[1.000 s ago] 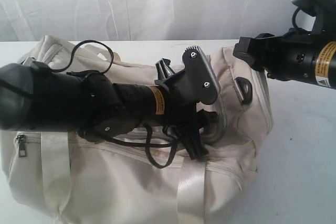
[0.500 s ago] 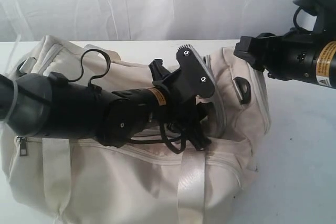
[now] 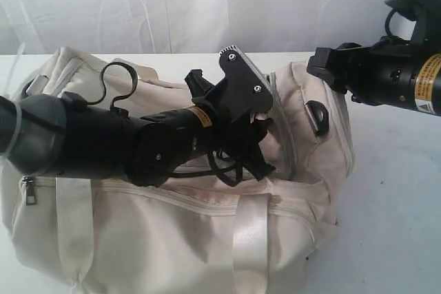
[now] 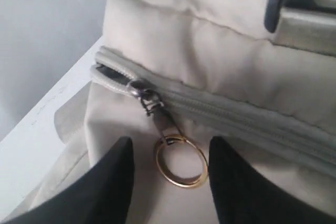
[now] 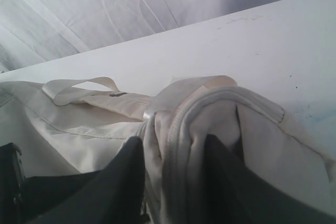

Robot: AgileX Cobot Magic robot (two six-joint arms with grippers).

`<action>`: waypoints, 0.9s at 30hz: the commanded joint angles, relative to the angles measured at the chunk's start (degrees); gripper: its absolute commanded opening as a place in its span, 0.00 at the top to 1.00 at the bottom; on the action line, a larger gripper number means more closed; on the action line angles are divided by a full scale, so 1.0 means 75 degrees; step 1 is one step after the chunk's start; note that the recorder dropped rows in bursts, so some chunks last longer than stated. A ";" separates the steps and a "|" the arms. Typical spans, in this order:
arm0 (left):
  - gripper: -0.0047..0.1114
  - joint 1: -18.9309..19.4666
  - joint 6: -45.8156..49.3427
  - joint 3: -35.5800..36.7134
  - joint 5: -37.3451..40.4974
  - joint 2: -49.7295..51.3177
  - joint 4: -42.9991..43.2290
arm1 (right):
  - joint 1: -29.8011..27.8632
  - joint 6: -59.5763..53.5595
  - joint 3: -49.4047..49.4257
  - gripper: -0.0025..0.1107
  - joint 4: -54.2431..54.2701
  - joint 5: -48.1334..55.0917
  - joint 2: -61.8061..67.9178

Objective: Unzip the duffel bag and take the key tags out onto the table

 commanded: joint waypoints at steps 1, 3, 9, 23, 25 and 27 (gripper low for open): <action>0.53 0.0150 -0.0038 -0.0010 0.0073 0.0022 -0.0153 | -0.0063 -0.0077 -0.0072 0.67 0.0021 -0.0091 -0.0058; 0.53 0.0150 -0.0038 -0.0010 0.0076 0.0022 -0.0139 | -0.0063 -0.0077 -0.0072 0.67 0.0021 -0.0091 -0.0058; 0.53 0.0150 -0.0073 -0.0010 0.0704 0.0118 0.0182 | -0.0063 -0.0077 -0.0072 0.67 0.0037 -0.0091 -0.0058; 0.53 0.0150 -0.0556 -0.0010 -0.0072 0.0723 0.1047 | -0.0063 -0.0077 -0.0072 0.67 0.0037 -0.0062 -0.0058; 0.53 0.0136 -0.0841 -0.0010 -0.0243 0.0723 0.1193 | -0.0063 -0.0077 -0.0072 0.67 0.0037 -0.0062 -0.0058; 0.54 0.0136 -0.1174 -0.0010 -0.0365 0.0723 0.1556 | -0.0063 -0.0077 -0.0072 0.67 0.0037 -0.0050 -0.0058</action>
